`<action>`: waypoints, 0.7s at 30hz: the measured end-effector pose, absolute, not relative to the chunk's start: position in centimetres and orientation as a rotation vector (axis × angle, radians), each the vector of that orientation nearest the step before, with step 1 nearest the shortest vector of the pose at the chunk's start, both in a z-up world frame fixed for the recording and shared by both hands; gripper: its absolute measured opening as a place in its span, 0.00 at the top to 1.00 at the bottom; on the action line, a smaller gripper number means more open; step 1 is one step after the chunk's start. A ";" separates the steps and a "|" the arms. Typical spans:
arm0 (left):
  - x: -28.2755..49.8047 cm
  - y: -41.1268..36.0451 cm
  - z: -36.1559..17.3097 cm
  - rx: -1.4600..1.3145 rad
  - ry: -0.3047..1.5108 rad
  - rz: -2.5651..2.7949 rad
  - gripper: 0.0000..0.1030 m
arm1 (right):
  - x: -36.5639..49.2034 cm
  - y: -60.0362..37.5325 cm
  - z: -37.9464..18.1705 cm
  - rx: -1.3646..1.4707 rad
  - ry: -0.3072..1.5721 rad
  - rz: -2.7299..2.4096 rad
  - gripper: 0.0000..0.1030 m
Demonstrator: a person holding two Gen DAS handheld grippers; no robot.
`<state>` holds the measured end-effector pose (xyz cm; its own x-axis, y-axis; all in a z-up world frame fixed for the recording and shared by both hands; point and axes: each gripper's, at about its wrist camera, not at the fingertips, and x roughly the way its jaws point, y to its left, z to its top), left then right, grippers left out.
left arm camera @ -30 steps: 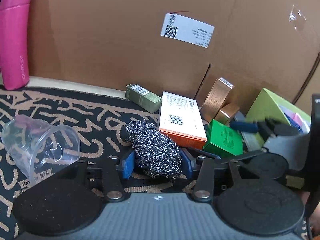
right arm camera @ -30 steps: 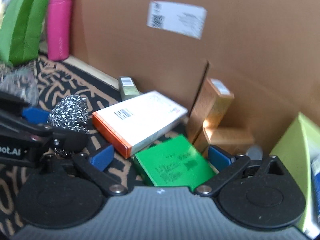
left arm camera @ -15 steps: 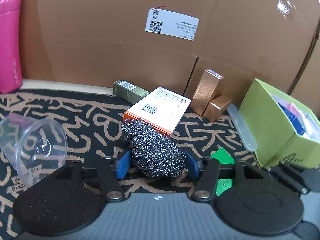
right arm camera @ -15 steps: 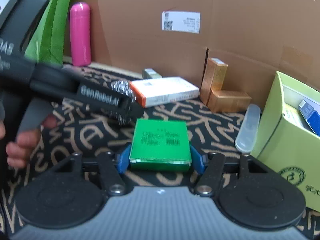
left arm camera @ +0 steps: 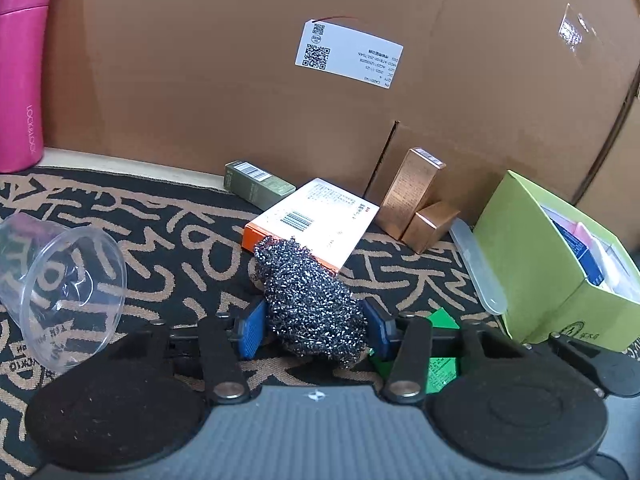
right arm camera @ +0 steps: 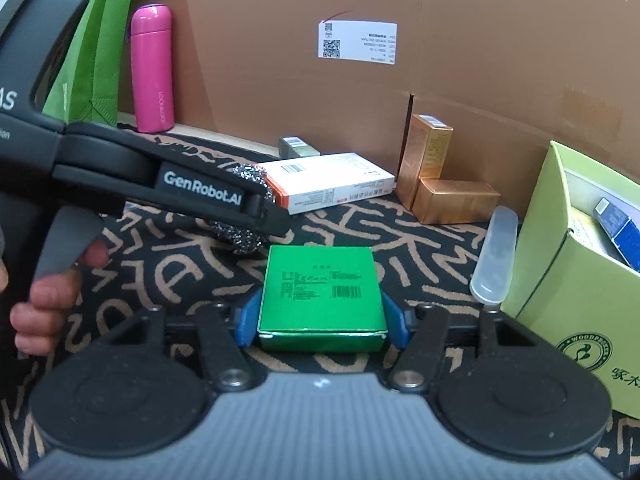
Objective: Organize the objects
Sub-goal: 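Grasp the steel wool scrubber with the left tool while the right tool grasps the green box, then carry the scrubber and green box into the light-green box while opening both tools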
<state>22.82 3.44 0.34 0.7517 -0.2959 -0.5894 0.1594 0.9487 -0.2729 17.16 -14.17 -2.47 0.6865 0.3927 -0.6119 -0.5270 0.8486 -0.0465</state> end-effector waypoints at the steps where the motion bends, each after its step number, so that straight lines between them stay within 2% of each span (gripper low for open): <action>1: 22.8 3.5 0.3 -0.222 0.674 -0.249 0.42 | 17.2 -14.2 -2.5 -0.222 0.629 0.519 0.41; 3: 22.8 3.6 0.1 -0.231 0.669 -0.250 0.43 | 17.2 -14.2 -2.5 -0.215 0.631 0.520 0.41; 5: 22.7 3.4 0.2 -0.206 0.667 -0.242 0.55 | 17.1 -14.3 -2.5 -0.212 0.631 0.520 0.41; 7: 22.6 3.3 0.2 -0.208 0.664 -0.239 0.57 | 16.9 -14.3 -2.5 -0.214 0.625 0.518 0.41; 11: 22.0 3.2 0.7 -0.228 0.644 -0.264 0.58 | 16.3 -14.5 -1.9 -0.220 0.584 0.513 0.42; 21: 18.5 2.1 4.5 -0.254 0.433 -0.318 0.58 | 14.9 -17.2 1.6 -0.175 0.414 0.450 0.42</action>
<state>18.45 2.12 4.54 0.8602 -0.3526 -0.3684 0.2459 0.9197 -0.3061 14.88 -17.22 1.57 0.8193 0.3848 -0.4251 -0.4550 0.8874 -0.0736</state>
